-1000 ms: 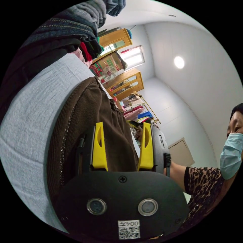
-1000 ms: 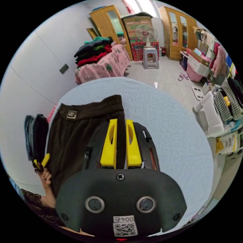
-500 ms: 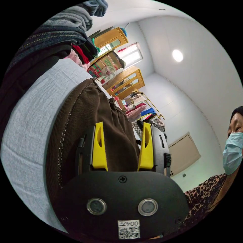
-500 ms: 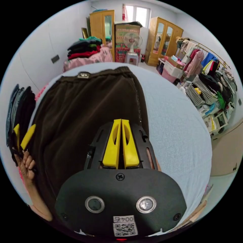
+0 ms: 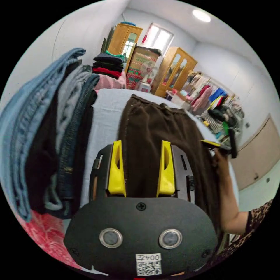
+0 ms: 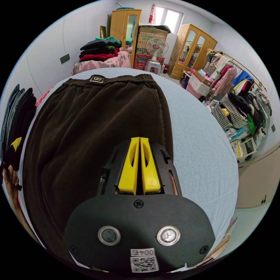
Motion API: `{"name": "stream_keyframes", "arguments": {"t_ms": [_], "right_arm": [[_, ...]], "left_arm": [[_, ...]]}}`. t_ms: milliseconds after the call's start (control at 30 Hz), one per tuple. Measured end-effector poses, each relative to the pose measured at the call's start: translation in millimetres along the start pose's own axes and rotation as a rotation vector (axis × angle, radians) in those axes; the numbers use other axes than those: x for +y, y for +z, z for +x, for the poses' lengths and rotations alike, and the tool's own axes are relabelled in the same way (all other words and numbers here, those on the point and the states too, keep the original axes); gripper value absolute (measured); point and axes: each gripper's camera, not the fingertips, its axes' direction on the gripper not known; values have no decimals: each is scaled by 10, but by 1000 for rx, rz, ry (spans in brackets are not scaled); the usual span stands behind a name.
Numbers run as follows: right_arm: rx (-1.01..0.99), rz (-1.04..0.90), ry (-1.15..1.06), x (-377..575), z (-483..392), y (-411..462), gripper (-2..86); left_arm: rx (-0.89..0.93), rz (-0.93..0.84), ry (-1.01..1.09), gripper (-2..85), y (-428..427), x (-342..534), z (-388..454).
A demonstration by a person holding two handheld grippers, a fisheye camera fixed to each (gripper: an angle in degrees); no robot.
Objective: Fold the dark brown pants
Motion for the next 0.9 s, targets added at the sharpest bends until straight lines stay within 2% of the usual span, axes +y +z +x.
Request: {"name": "stream_keyframes", "arguments": {"t_ms": [67,200,300,367,467,533,600,633,800,900], "right_arm": [[-12,0,5,-1,26,-32,-7],[-34,-1,14,4,83,-101,-7],[-35,-1,15,15,110,-147,-7],[-33,-1,13,24,124,-173,-7],[-38,-1,15,44,163,-216,-7],[-57,0,22,65,217,-248,-7],[-78,0,31,82,268,-271,-7],[-94,0,38,95,305,-286,-7],[-103,-1,42,146,372,-347,-7],[-59,-1,23,180,342,-388,-7]], "left_arm": [[-126,-22,-7,166,35,-54,-36],[-74,-116,-59,146,317,-118,-60],[-102,-177,-45,94,524,-145,41],[-170,-138,11,37,489,-179,184],[-347,-136,144,25,439,-247,379],[-383,-243,171,24,653,-249,327],[-345,-253,141,26,618,-296,300],[-361,-247,121,35,540,-352,328],[-305,37,205,95,168,-795,629],[-227,-59,201,127,630,-1350,524]]}}
